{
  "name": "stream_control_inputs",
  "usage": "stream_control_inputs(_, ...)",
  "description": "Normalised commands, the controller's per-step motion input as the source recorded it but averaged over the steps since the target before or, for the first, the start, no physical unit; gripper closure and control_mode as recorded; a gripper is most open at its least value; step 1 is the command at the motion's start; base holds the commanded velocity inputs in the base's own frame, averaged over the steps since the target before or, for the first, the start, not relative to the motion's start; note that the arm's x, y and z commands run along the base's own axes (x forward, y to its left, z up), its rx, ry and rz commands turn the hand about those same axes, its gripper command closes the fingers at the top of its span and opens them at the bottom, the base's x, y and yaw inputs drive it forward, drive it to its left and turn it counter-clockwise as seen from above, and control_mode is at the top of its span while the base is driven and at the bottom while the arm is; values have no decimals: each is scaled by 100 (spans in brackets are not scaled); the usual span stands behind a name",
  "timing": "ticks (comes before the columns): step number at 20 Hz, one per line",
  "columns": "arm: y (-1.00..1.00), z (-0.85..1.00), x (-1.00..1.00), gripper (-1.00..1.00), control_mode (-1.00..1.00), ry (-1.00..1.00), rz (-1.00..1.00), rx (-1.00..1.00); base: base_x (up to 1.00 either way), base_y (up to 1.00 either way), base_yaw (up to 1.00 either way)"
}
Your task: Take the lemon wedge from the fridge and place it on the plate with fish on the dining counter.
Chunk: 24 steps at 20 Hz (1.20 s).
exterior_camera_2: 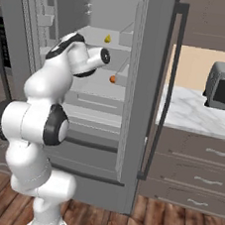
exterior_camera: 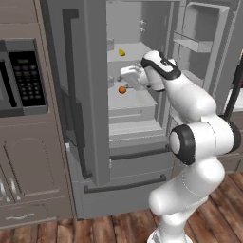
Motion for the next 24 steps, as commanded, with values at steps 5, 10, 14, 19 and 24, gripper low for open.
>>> stream_control_inputs(5,97,0,16,-100,-100,24,10,0,0,0,0)
stream_control_inputs(10,100,0,-6,-100,-100,11,12,0,0,0,0)
stream_control_inputs(14,100,0,-39,-100,-100,0,14,0,0,0,0)
stream_control_inputs(19,100,-1,-51,-100,-100,-4,10,4,0,0,0)
stream_control_inputs(24,100,-8,-35,-100,-100,-11,2,14,0,0,0)
